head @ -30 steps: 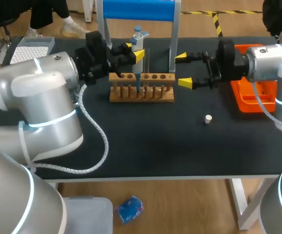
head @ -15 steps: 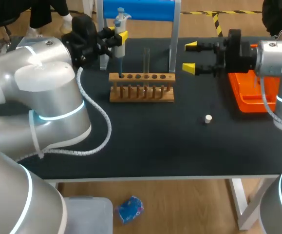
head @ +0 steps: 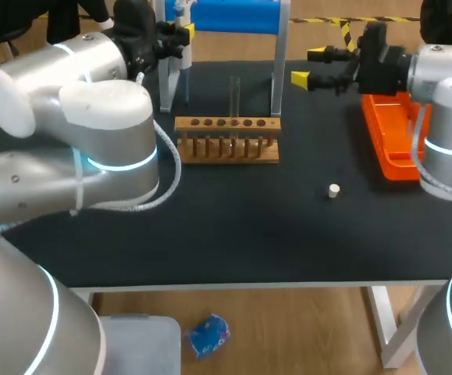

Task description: Invert the test tube, pick up the pipette, mount the tip to pipette, aspirate from beaker and dispense into the tube, eject the tip, return the pipette, and cap with the stopper.

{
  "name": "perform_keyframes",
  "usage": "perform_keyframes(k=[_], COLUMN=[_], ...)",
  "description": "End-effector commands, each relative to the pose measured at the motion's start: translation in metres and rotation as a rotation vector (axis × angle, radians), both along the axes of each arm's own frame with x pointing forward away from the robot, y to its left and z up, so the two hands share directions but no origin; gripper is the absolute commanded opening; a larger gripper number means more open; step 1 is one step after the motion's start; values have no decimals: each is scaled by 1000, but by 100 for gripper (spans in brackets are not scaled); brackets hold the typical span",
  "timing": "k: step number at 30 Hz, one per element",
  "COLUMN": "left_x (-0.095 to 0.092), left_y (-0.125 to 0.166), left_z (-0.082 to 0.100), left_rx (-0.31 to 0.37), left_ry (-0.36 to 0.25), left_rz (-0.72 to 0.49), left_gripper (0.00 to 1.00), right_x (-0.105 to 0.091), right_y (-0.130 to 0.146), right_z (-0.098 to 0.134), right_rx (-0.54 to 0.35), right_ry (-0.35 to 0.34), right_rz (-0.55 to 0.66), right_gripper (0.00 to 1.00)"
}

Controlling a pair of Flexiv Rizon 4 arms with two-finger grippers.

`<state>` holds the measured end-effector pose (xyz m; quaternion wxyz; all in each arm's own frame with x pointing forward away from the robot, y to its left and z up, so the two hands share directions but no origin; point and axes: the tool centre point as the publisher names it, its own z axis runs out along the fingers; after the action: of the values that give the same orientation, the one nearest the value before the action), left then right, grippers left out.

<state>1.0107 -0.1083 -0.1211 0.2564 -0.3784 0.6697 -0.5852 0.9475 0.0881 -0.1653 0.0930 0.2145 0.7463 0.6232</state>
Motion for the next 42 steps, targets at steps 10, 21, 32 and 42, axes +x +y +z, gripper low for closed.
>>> perform_keyframes(k=[10,21,32,42], left_x=[30,30,48,61], left_y=[-4,-4,-6,-6], left_z=[-1,-1,-5,-10], left_rx=[21,21,-34,-35], left_ry=[47,47,89,105], left_rz=[67,67,75,86], left_gripper=[0,0,0,0], right_x=[50,56,117,152], right_y=[21,21,40,58], right_z=[-9,-11,-31,-45], right_rx=[-44,-38,-56,-60], right_ry=[36,35,46,54], right_rz=[-11,-17,-53,-78], right_gripper=[100,100,100,100])
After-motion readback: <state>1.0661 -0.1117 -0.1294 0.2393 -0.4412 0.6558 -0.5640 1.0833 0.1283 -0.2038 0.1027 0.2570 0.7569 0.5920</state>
